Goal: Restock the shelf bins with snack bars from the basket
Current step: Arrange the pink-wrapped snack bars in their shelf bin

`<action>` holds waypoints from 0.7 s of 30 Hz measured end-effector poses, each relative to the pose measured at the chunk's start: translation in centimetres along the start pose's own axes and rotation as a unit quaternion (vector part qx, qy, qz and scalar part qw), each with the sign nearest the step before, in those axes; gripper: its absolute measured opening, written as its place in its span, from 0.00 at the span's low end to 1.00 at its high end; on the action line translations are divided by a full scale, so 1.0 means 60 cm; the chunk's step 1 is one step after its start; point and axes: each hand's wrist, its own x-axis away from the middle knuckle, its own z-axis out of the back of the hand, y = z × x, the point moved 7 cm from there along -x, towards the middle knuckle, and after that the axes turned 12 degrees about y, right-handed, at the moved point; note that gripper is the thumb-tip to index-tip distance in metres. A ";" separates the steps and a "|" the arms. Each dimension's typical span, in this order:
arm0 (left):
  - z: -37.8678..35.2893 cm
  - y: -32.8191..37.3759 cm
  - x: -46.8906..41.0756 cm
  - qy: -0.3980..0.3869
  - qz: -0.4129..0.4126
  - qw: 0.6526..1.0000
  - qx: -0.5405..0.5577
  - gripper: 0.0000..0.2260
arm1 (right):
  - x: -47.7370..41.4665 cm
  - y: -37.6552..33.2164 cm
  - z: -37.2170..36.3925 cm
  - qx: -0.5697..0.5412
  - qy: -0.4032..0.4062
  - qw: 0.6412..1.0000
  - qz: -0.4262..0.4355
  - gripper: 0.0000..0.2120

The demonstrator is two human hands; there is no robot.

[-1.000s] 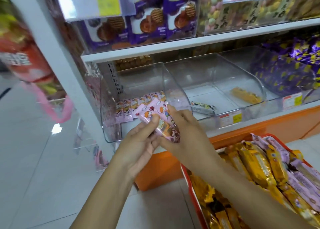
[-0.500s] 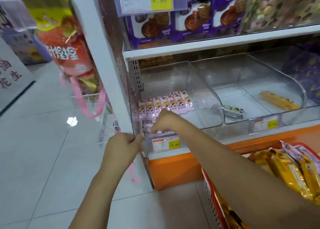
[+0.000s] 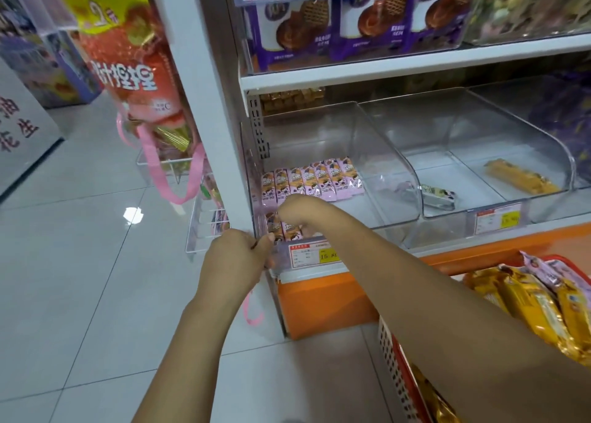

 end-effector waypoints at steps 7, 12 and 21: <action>-0.018 0.062 0.035 -0.050 -0.039 0.997 0.037 0.24 | 0.075 0.061 0.085 -0.092 0.200 0.971 0.097 0.11; -0.092 0.177 0.114 -0.115 -0.198 0.973 0.010 0.20 | 0.192 0.213 0.143 -0.151 0.315 0.934 0.070 0.10; -0.310 0.286 0.265 -0.269 -0.369 0.888 -0.049 0.11 | 0.312 0.629 0.157 -0.041 0.356 0.920 -0.160 0.09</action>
